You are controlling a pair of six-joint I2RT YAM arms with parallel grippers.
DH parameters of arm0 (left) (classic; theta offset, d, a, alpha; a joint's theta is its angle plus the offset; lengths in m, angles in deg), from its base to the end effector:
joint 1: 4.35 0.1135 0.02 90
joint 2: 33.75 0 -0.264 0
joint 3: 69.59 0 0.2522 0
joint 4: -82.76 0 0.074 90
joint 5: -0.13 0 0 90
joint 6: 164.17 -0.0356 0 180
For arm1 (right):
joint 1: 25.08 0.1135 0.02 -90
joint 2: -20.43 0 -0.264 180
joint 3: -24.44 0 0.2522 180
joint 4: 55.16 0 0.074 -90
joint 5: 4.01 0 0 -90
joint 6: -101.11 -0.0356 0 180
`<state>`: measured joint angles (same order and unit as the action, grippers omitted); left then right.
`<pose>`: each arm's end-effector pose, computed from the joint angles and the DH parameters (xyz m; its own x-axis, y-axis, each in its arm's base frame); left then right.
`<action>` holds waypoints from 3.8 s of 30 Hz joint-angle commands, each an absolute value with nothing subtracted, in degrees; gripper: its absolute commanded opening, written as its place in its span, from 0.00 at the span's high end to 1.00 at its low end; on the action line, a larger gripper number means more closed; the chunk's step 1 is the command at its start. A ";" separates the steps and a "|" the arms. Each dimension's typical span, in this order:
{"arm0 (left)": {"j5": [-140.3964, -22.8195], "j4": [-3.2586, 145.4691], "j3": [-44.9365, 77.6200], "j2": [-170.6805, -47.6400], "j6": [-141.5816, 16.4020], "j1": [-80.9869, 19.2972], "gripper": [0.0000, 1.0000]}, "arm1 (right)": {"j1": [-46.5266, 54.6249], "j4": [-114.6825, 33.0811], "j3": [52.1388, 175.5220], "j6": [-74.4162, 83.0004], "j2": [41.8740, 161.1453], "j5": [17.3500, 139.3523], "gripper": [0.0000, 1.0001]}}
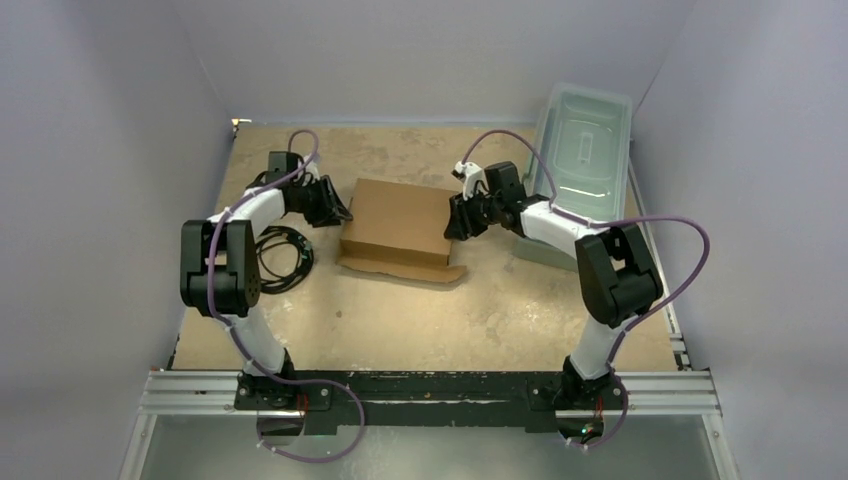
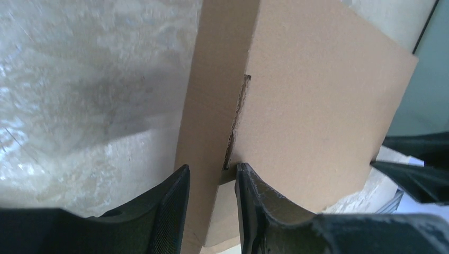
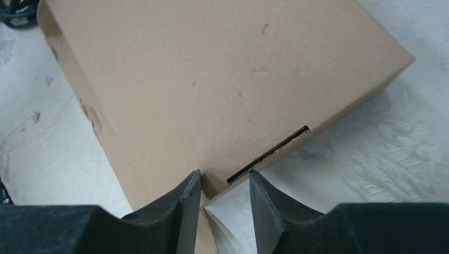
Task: Fold the paper box
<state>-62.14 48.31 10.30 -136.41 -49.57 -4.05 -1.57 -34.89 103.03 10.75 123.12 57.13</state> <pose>0.3676 -0.0146 0.1848 -0.8674 -0.3730 -0.3294 -0.1251 0.8042 -0.5811 0.3447 0.1687 0.1945 -0.6454 -0.2748 -0.7127 -0.6617 0.6672 0.3420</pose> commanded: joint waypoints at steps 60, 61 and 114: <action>-89.69 68.11 -14.03 -117.55 -24.34 -29.31 1.00 | -1.34 -19.80 135.35 34.49 140.19 73.82 0.78; -90.40 68.12 -13.67 -117.92 -24.54 -29.23 1.00 | -1.17 -19.65 134.85 34.75 140.02 73.92 0.78; -98.13 67.06 -22.64 -90.11 -60.81 -58.73 0.38 | -1.43 -2.46 107.09 60.84 104.65 39.45 0.35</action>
<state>-92.13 56.42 -17.72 -91.38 -55.71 -57.16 0.40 -3.70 107.62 58.31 106.03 43.23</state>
